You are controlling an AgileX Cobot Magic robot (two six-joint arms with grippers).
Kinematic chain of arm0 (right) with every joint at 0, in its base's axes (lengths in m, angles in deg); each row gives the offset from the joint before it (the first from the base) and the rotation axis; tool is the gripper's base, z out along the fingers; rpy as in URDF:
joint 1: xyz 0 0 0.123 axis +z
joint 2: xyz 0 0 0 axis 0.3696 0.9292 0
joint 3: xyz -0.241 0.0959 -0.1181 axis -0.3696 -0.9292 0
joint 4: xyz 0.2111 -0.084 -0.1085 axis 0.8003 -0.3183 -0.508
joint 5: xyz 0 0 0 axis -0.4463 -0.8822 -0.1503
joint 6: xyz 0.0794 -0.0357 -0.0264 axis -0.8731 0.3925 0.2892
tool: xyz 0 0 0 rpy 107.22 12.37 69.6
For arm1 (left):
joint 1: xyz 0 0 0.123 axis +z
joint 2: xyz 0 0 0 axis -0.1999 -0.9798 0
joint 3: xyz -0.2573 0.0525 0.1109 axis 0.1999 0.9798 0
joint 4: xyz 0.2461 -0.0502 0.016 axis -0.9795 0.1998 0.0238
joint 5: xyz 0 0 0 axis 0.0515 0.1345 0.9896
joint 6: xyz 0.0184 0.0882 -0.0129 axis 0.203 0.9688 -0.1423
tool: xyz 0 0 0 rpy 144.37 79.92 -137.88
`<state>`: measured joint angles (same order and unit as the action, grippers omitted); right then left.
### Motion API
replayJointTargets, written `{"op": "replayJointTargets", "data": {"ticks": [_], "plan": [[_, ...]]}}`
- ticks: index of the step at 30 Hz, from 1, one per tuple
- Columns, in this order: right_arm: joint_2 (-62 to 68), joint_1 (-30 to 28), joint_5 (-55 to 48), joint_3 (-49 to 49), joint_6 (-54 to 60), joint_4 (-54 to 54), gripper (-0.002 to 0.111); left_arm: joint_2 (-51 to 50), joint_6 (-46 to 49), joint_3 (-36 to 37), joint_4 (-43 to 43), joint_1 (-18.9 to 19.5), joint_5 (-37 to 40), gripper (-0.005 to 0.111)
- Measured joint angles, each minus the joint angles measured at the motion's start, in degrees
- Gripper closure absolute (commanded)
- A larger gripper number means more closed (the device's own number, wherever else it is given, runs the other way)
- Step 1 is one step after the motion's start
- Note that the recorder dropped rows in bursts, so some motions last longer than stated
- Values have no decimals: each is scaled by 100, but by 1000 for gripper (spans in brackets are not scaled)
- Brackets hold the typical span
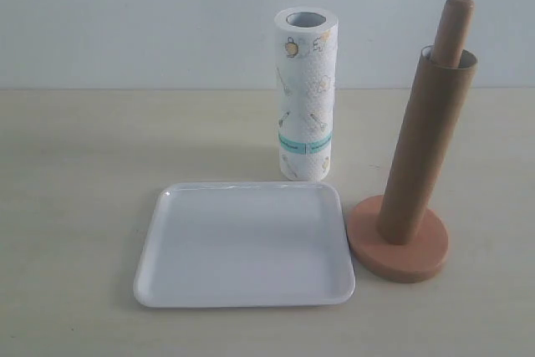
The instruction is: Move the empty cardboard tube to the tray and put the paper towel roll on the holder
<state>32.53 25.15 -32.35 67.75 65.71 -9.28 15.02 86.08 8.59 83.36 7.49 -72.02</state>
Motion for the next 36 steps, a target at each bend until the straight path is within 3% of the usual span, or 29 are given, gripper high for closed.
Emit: {"op": "replayJointTargets", "data": {"ticks": [19,31,36], "plan": [[0,0,1539,0,61,-27,108,0,0,0,0,0,0,103],[0,0,3274,0,188,-16,108,0,0,0,0,0,0,103],[16,0,2906,643,232,-179,108,0,0,0,0,0,0,103]]}}
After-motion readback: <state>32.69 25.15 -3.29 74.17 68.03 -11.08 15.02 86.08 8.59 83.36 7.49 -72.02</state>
